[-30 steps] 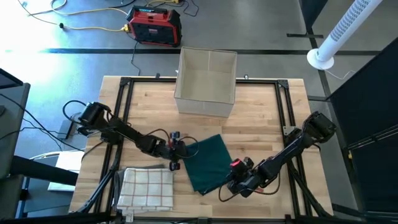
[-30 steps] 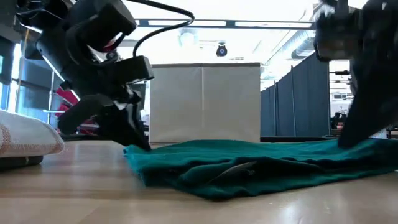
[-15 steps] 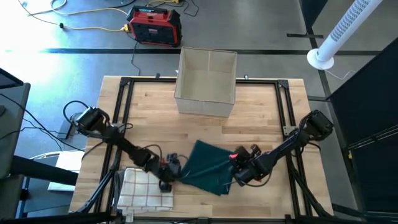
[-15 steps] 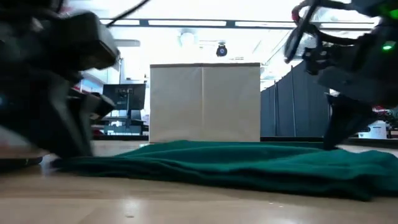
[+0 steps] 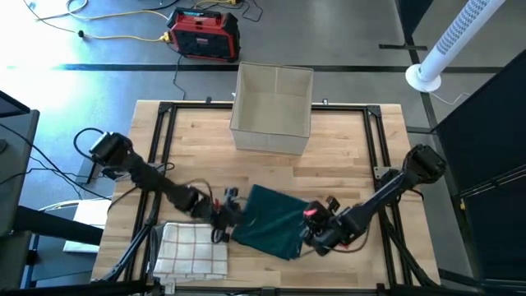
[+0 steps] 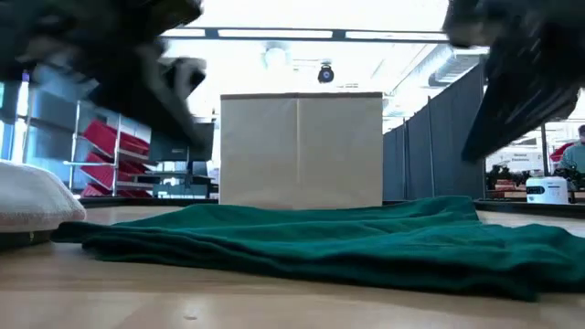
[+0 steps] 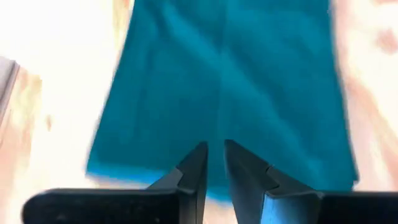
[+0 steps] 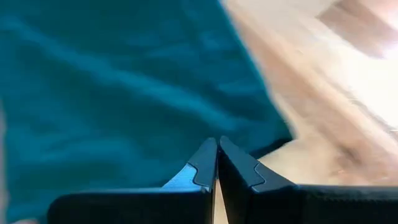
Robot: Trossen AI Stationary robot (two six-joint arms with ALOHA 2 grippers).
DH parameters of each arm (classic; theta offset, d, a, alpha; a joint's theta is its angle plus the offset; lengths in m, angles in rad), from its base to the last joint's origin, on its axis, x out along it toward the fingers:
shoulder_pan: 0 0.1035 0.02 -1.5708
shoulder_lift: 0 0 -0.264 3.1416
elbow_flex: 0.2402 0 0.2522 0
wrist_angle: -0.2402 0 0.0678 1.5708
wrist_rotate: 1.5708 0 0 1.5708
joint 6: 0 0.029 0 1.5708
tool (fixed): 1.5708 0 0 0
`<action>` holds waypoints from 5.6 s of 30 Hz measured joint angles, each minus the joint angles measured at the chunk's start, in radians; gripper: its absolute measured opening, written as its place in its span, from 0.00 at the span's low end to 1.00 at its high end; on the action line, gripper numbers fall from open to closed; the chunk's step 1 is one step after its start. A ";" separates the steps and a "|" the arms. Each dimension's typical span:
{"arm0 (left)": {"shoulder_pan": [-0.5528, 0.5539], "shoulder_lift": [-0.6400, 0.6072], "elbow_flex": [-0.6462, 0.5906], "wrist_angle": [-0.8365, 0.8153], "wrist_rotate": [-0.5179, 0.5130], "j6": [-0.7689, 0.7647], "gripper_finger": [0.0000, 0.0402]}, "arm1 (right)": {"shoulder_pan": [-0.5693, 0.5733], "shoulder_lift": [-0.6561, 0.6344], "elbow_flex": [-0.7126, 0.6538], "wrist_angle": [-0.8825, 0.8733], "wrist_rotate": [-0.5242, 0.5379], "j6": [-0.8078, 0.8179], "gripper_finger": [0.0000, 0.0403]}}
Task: Fold towel
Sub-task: Fold the green towel, then stack the folded green towel on top of the white checkered towel
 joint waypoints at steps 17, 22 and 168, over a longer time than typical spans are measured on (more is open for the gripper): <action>0.322 0.220 0.115 0.234 0.355 0.280 0.36 | 0.248 0.001 0.044 0.168 0.288 -0.004 0.00; 0.336 0.344 0.217 0.217 0.344 0.214 0.46 | 0.248 0.002 0.044 0.161 0.287 -0.004 0.00; -0.848 0.130 0.428 -1.014 -0.279 -1.695 0.37 | -0.210 0.159 0.055 0.989 -0.250 -0.784 0.01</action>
